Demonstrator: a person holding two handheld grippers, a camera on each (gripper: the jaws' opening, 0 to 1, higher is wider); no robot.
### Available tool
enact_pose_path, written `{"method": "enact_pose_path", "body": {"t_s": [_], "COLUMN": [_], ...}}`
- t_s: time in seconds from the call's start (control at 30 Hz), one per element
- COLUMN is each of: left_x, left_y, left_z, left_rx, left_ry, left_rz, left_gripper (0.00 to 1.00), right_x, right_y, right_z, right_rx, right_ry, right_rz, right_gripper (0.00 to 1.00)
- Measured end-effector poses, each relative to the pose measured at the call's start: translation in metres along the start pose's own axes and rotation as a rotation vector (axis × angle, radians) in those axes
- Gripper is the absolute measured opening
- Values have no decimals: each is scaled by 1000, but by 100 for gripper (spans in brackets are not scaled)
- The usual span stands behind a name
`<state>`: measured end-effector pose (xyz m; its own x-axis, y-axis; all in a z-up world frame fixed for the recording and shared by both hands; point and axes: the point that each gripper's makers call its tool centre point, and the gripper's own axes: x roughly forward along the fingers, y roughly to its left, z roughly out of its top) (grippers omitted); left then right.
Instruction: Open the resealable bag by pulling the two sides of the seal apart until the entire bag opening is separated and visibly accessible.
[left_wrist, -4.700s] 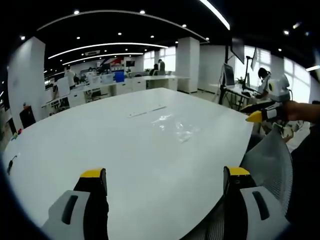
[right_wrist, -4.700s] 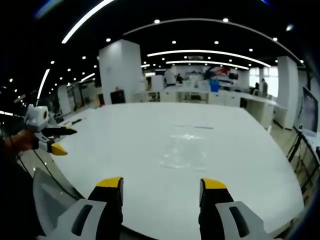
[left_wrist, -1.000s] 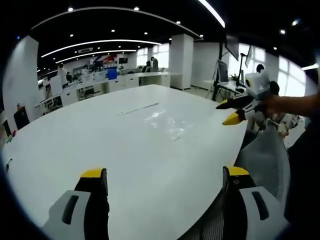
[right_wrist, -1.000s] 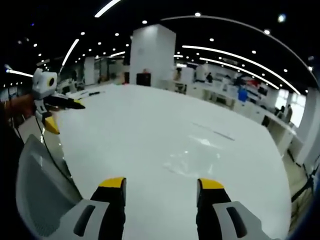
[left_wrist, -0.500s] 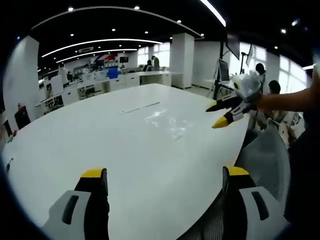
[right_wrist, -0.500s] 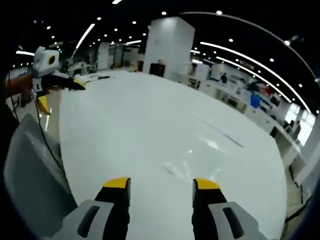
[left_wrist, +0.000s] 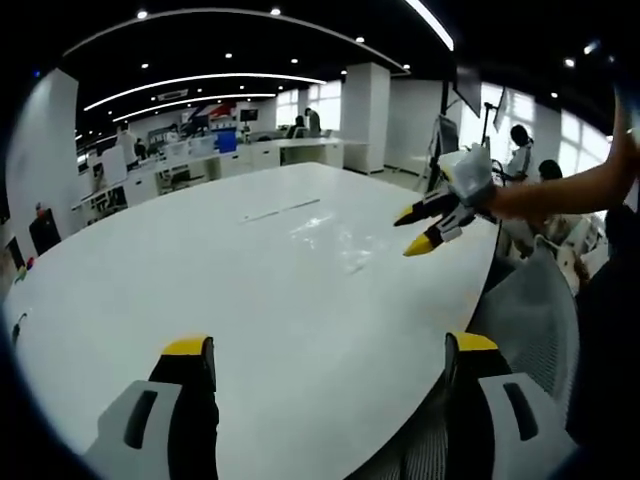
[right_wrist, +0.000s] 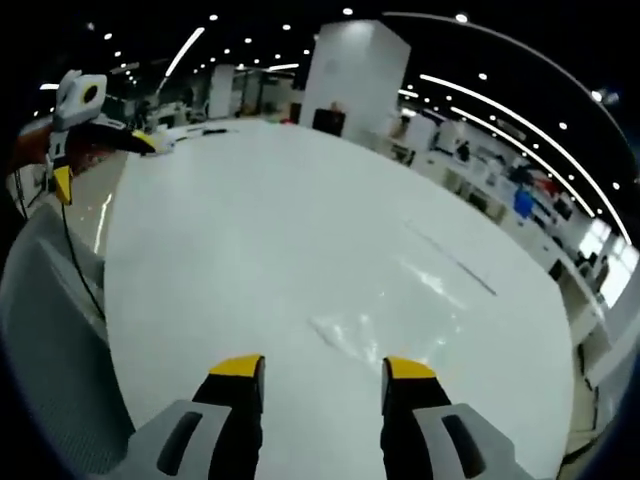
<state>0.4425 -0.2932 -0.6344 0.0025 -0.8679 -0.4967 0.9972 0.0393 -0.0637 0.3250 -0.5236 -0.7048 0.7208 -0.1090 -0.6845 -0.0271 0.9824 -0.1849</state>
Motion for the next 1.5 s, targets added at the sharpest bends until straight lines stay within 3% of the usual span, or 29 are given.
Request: {"method": "enact_pose_path", "body": {"t_s": [0.17, 0.2, 0.53, 0.8, 1.1, 1.5], "left_x": [-1, -1, -2, -1, -2, 3], "left_y": [3, 3, 12, 15, 20, 18], "left_z": [-2, -2, -4, -7, -11, -16], "left_rx": [-1, -2, -9, -20, -34, -54], "left_ry": [7, 8, 18, 29, 35, 45], "left_rz": [1, 1, 20, 27, 45, 41], "left_gripper": [93, 93, 93, 93, 92, 91], "right_x": [11, 14, 31, 48, 61, 81], "right_y": [-2, -2, -2, -4, -6, -5], "right_z": [-1, -3, -4, -2, -13, -12], "right_rx": [-34, -76, -116, -172, -206, -182], "right_ry": [24, 42, 66, 91, 151, 151], "right_rz": [21, 31, 77, 119, 161, 203], "right_gripper": [41, 41, 39, 31, 30, 23]}}
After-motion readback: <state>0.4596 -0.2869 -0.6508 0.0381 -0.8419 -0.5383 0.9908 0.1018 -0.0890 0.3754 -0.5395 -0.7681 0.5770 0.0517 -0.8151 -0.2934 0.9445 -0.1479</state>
